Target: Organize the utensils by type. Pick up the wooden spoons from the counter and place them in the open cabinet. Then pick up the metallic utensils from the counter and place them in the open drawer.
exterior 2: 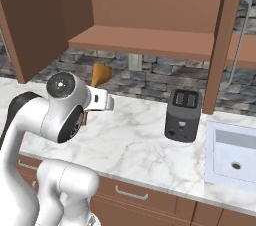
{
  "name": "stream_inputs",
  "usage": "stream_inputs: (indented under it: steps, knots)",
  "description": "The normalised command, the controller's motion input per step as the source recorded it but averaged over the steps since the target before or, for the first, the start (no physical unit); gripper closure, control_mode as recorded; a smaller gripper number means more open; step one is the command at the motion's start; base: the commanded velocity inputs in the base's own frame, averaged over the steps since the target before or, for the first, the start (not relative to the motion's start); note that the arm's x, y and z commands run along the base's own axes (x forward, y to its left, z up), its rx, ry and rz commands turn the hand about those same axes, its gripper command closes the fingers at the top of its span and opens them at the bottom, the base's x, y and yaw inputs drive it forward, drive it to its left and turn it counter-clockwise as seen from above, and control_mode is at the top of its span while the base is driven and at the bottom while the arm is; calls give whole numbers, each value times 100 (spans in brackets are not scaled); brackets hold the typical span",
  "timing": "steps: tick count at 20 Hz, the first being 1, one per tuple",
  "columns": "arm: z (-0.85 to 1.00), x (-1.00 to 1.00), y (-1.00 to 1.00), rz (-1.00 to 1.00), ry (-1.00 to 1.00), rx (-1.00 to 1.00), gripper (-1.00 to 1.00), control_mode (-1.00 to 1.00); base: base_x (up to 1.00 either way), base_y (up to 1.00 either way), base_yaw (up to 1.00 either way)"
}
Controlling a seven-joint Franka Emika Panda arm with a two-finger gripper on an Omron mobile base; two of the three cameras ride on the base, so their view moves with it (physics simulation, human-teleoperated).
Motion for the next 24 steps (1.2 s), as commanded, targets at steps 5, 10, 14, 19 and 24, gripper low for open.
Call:
stream_inputs:
  steps: [5,10,14,19,24]
  knots:
    - [75,0,-9,-18,-16,-1,100,-100,0,0,0]
    - [83,0,-10,-19,-18,-1,100,-100,0,0,0]
    - [69,11,-19,-16,-14,3,100,-100,0,0,0]
    - [34,33,-21,-21,-4,10,100,-100,0,0,0]
    - [23,42,-18,-15,-4,19,100,-100,0,0,0]
